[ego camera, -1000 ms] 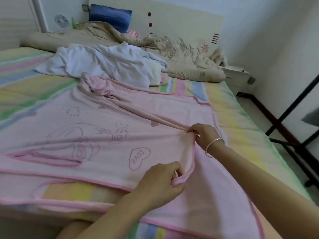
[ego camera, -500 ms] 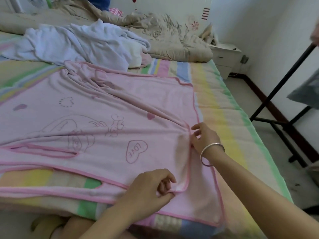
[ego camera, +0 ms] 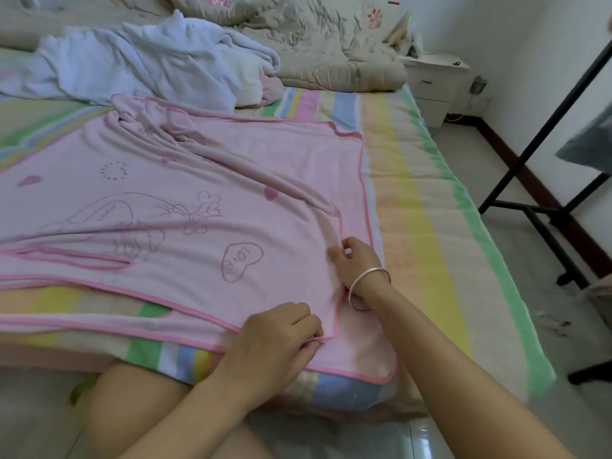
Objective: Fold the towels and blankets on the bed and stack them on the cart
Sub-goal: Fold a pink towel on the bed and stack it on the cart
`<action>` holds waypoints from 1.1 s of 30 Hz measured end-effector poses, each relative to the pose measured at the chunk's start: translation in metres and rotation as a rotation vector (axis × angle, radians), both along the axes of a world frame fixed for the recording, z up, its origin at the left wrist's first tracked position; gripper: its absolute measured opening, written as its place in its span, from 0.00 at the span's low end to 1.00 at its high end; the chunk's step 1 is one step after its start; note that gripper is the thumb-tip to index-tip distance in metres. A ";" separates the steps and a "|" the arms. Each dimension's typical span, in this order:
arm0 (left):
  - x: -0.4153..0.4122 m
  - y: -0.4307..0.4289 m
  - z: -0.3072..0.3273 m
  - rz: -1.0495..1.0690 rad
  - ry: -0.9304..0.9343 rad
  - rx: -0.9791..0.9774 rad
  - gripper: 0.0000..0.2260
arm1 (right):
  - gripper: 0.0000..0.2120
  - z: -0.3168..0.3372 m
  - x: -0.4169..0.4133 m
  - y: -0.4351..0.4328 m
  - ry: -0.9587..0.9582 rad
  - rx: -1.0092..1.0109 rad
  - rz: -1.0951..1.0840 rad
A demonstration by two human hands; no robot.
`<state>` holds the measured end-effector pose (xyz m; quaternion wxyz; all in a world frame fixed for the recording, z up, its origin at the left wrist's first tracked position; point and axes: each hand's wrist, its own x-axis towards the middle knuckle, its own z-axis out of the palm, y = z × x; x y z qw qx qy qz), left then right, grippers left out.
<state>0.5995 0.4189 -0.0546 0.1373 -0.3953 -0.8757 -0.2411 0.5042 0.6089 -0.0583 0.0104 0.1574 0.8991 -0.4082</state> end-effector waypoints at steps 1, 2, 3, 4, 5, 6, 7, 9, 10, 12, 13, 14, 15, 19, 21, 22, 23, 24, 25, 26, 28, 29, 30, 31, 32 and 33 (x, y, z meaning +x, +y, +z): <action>0.003 0.004 0.002 -0.017 0.012 -0.015 0.03 | 0.10 0.000 0.004 0.003 0.021 -0.033 0.025; 0.008 0.009 0.002 -0.041 0.027 -0.035 0.03 | 0.09 0.001 0.009 0.007 0.036 -0.066 0.058; 0.012 0.015 0.002 -0.064 0.039 -0.057 0.03 | 0.08 0.003 0.014 0.011 0.043 -0.088 0.094; 0.016 0.020 0.002 -0.080 0.048 -0.076 0.03 | 0.07 0.004 0.018 0.016 0.039 -0.090 0.127; 0.020 0.026 0.001 -0.084 0.058 -0.088 0.03 | 0.07 0.005 0.022 0.022 0.032 -0.076 0.150; 0.024 0.032 0.001 -0.081 0.065 -0.088 0.03 | 0.06 0.006 0.026 0.029 0.032 -0.053 0.170; 0.027 0.036 0.001 -0.079 0.068 -0.079 0.04 | 0.06 0.007 0.028 0.035 0.037 -0.024 0.183; 0.031 0.045 0.002 -0.079 0.092 -0.061 0.04 | 0.07 0.009 0.032 0.046 0.052 0.031 0.188; 0.032 0.051 0.003 -0.085 0.113 -0.056 0.05 | 0.07 0.010 0.035 0.052 0.058 0.052 0.181; 0.034 0.061 0.000 -0.102 0.146 -0.053 0.05 | 0.07 0.012 0.038 0.063 0.068 0.069 0.158; 0.034 0.066 -0.003 -0.109 0.154 -0.056 0.05 | 0.08 0.013 0.040 0.067 0.067 0.073 0.149; 0.034 0.069 -0.007 -0.114 0.160 -0.062 0.05 | 0.08 0.013 0.042 0.070 0.067 0.084 0.144; 0.034 0.070 -0.011 -0.115 0.161 -0.070 0.04 | 0.08 0.012 0.043 0.070 0.064 0.109 0.142; 0.037 0.062 -0.019 -0.134 0.040 -0.055 0.04 | 0.09 0.008 0.050 0.060 0.104 0.313 0.123; 0.039 0.055 -0.016 -0.131 -0.052 -0.016 0.06 | 0.15 0.011 0.054 0.051 0.197 0.487 0.083; 0.040 0.051 -0.013 -0.111 -0.089 0.024 0.07 | 0.18 0.012 0.056 0.047 0.293 0.581 0.090; 0.039 0.047 -0.010 -0.074 -0.121 0.081 0.07 | 0.20 0.011 0.057 0.039 0.404 0.646 0.130; 0.037 0.042 -0.007 -0.024 -0.145 0.152 0.07 | 0.21 0.011 0.058 0.030 0.522 0.676 0.171; 0.033 0.036 -0.004 0.034 -0.162 0.223 0.06 | 0.19 0.010 0.059 0.019 0.599 0.662 0.219; 0.029 0.026 -0.002 0.103 -0.165 0.280 0.06 | 0.16 0.010 0.061 0.003 0.630 0.620 0.288; 0.018 0.001 0.001 0.241 -0.116 0.342 0.06 | 0.12 0.011 0.065 -0.029 0.625 0.519 0.424; 0.012 -0.017 0.001 0.317 -0.080 0.357 0.07 | 0.12 0.011 0.066 -0.047 0.619 0.471 0.489; 0.007 -0.034 0.001 0.389 -0.055 0.370 0.08 | 0.14 0.010 0.067 -0.062 0.607 0.433 0.538; 0.001 -0.055 0.000 0.463 -0.035 0.382 0.08 | 0.15 0.009 0.067 -0.078 0.596 0.396 0.585; -0.003 -0.076 0.000 0.530 -0.019 0.385 0.09 | 0.16 0.008 0.066 -0.091 0.588 0.362 0.619; -0.006 -0.098 0.000 0.599 0.004 0.381 0.09 | 0.16 0.007 0.065 -0.106 0.596 0.335 0.649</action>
